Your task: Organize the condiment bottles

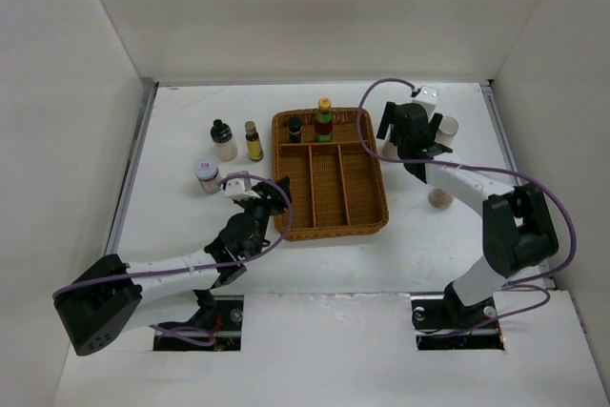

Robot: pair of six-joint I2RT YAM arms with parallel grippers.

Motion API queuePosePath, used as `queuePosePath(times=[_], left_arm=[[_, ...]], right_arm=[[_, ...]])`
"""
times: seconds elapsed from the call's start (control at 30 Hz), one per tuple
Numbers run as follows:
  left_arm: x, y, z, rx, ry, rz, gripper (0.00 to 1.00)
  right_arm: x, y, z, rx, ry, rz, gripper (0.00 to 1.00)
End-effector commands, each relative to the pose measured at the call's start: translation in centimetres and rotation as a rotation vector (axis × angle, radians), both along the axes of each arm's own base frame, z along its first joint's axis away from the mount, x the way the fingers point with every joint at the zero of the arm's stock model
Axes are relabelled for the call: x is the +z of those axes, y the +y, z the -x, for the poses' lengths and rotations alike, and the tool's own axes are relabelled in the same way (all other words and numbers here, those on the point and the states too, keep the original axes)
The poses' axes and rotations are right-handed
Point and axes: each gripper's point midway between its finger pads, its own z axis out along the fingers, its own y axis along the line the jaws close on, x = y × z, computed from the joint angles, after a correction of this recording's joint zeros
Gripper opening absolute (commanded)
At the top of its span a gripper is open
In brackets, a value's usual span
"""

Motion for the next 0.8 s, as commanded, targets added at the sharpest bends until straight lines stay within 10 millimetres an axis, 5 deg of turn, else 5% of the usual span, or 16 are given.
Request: queuePosePath(times=[0.0, 0.17, 0.33, 0.5, 0.67, 0.77], left_arm=[[2.2, -0.7, -0.3, -0.019, -0.043, 0.057, 0.5], [1.9, -0.9, -0.4, -0.022, -0.037, 0.049, 0.5], [1.6, -1.0, -0.5, -0.022, -0.031, 0.043, 0.5], [1.6, -1.0, -0.6, -0.022, -0.031, 0.044, 0.5], [1.6, -1.2, -0.6, -0.03, -0.029, 0.043, 0.5], [1.6, -1.3, -0.6, -0.031, -0.029, 0.043, 0.5]], right_arm=[[1.0, -0.1, -2.7, -0.002, -0.026, -0.042, 1.0], [0.4, -0.3, -4.5, -0.012, -0.018, -0.03, 0.95], [0.8, 0.1, -5.8, 0.004, -0.041, -0.023, 0.68], [6.5, 0.0, -4.7, -0.014, -0.19, -0.026, 0.52], [12.9, 3.4, -3.3, 0.076, -0.316, -0.007, 0.51], [14.0, 5.5, -3.8, 0.117, -0.334, -0.009, 0.51]])
